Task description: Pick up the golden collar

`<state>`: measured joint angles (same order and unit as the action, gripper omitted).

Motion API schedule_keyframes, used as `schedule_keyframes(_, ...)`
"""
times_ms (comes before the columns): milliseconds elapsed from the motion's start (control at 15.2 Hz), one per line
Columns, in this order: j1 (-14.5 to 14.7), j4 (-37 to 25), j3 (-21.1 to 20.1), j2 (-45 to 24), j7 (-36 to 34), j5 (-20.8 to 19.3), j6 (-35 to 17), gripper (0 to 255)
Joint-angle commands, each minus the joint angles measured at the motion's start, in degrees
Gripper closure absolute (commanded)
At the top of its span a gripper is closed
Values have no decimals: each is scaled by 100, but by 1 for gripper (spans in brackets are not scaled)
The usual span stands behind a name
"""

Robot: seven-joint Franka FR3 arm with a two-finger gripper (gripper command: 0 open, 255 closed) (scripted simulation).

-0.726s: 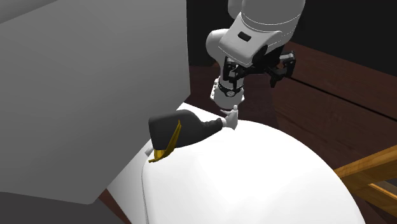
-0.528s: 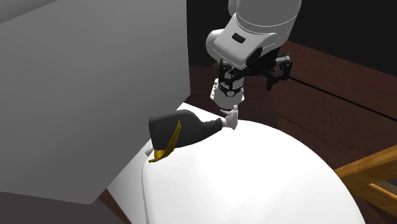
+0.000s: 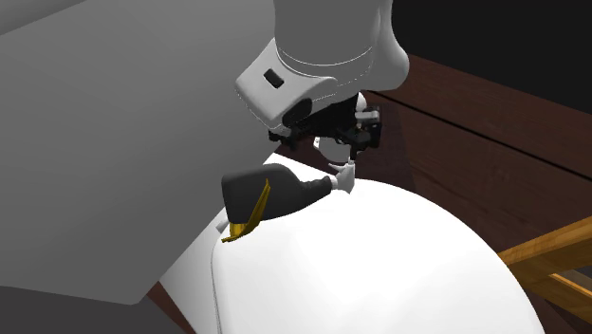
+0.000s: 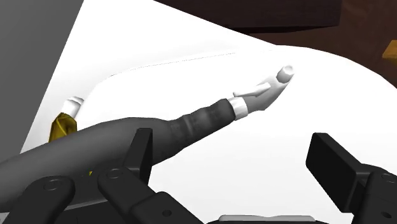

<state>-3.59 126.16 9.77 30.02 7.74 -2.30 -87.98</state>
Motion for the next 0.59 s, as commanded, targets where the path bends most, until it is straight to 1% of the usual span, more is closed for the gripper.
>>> schedule_keyframes(0,-72,-301,124,-329,106,-134,-54,0)
schedule_keyframes(396,-249,-1304,452,-1289,383,-390,-115,0)
schedule_keyframes(528,-253,-1135,458,-1273,374,-396,-269,0)
